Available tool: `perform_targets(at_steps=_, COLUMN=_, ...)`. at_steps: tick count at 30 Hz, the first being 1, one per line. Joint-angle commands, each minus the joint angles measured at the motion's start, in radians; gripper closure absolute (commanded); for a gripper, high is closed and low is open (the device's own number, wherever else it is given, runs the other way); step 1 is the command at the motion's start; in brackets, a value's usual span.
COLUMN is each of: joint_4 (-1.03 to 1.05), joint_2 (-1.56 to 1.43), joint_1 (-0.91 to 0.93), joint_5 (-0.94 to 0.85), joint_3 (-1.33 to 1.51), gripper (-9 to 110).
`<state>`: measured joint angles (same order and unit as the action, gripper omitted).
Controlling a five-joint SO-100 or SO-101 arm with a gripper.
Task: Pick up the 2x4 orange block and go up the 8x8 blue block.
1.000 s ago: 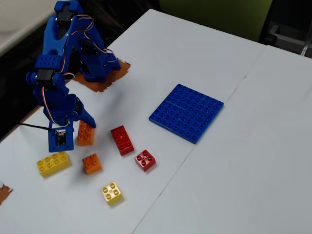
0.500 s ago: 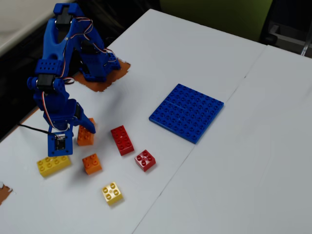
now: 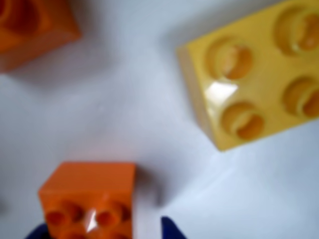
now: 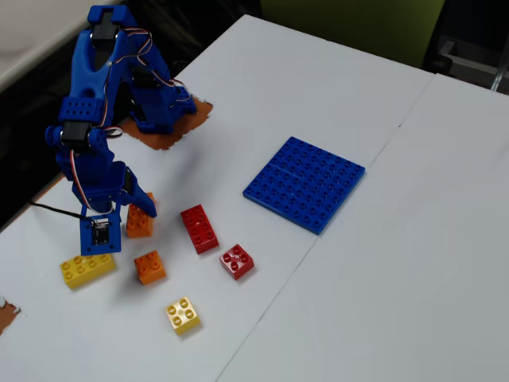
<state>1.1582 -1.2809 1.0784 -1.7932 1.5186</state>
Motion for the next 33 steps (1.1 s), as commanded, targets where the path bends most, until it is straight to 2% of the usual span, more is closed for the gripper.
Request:
perform_targets(at_steps=1, joint_4=-0.008, joint_2=-0.009, joint_1=-0.015, joint_5=-0.006, joint_3=0.006, gripper=76)
perform_targets(at_steps=9, joint_4=-0.008, joint_2=-0.009, joint_1=-0.020, joint_5=-0.002, joint_3=0.015, gripper=77)
perform_targets(at_steps=17, joint_4=-0.014, joint_2=-0.015, joint_1=-0.025, joint_5=0.015, joint_3=0.012, gripper=98)
perform_targets(at_steps=20, joint_4=-0.014, joint_2=-0.038, joint_1=-0.029, joint_5=0.026, joint_3=0.008, gripper=101)
perform_targets(at_steps=33, joint_4=0.066, joint_2=-0.339, joint_1=-0.152, joint_5=0.061, joint_3=-0.009, gripper=101)
